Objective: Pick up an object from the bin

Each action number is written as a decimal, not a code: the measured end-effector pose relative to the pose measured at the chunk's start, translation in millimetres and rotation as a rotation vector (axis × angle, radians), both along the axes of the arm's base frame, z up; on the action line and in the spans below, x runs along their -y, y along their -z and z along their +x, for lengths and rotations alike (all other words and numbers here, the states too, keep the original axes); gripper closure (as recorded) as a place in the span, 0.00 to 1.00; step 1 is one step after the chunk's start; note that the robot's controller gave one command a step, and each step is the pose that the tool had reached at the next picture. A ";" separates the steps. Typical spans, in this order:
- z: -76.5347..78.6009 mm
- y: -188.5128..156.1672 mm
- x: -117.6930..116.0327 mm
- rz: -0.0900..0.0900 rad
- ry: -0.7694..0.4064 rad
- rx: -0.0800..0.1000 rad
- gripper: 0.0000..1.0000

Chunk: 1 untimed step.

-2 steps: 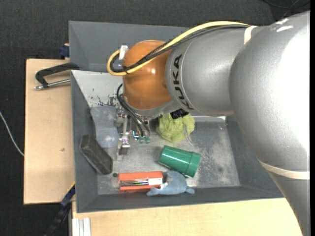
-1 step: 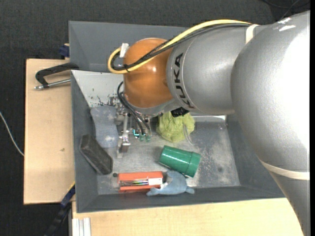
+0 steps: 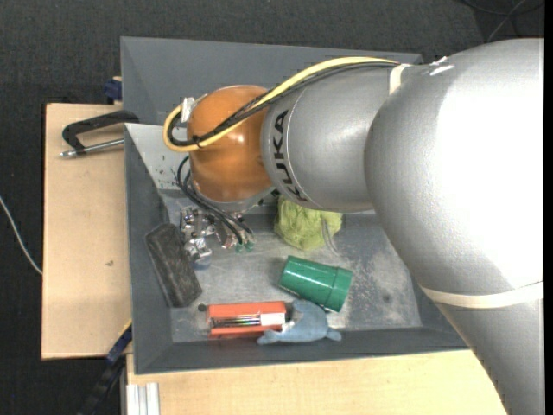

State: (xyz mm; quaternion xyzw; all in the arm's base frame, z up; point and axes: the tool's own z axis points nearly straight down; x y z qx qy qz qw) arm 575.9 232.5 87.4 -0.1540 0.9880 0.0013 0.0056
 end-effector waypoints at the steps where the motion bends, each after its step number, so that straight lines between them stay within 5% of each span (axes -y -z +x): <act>1: 0.0 0.0 0.0 0.000 0.000 0.000 1.00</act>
Offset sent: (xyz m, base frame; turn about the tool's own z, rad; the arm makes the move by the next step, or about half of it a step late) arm 0.0017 -0.0147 0.1483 -0.0481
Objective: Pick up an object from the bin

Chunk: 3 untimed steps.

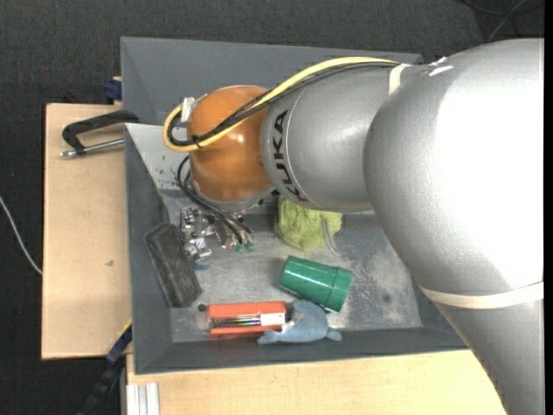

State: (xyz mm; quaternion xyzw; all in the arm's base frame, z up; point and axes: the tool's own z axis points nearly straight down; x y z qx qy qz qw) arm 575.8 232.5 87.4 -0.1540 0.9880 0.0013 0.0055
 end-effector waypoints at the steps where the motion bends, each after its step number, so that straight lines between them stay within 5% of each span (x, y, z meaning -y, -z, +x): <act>1: 3.2 -150.6 13.5 -0.001 -0.047 -0.003 1.00; 2: 2.7 -149.9 13.5 -0.001 -0.047 -0.005 1.00; 3: 9.4 -135.6 16.2 -0.003 -0.188 -0.005 1.00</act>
Offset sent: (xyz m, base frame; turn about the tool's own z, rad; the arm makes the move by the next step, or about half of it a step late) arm 0.0000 0.0000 0.0000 0.0000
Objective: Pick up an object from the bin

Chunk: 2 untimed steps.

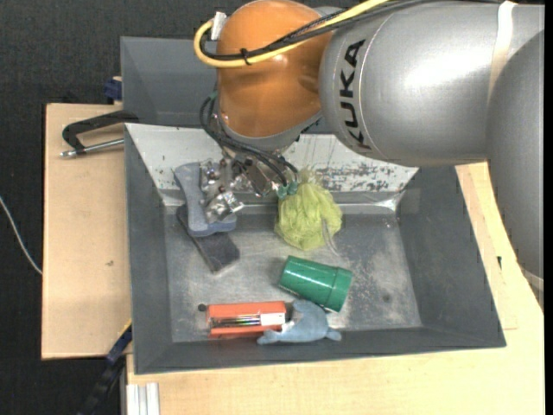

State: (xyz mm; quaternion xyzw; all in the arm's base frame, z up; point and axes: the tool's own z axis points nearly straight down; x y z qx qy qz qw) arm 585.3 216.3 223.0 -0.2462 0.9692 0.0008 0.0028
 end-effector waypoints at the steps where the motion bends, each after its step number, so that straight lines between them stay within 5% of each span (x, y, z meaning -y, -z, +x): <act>1: 8.2 14.4 -1.4 -0.001 -0.321 0.002 1.00; 2: 14.0 40.5 12.2 -0.002 -0.548 -0.002 0.00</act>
Offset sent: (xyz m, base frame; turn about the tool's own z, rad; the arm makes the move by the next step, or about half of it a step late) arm 0.0135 -0.0137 -0.0421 -0.5500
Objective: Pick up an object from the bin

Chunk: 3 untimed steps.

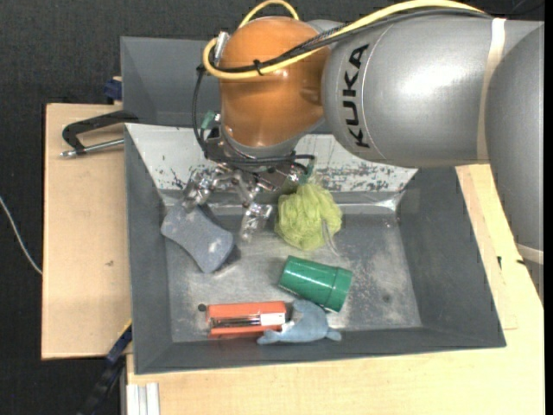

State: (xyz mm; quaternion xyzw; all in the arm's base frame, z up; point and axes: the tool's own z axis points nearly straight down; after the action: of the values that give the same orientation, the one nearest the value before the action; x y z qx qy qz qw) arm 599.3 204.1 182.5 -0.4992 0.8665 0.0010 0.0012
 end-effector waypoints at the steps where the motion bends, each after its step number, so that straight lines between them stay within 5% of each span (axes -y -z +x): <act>1: 0.0 0.0 0.0 0.000 0.000 0.000 0.00; 2: -1.3 87.8 1.8 0.009 -0.096 0.016 1.00; 3: -1.3 87.8 1.9 0.009 -0.096 0.016 1.00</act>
Offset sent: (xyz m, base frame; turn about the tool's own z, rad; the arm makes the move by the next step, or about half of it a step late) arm -0.0085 -0.0091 -0.1045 -0.0992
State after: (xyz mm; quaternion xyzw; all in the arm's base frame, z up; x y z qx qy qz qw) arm 597.9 202.2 94.7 -0.5401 0.8415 0.0010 0.0102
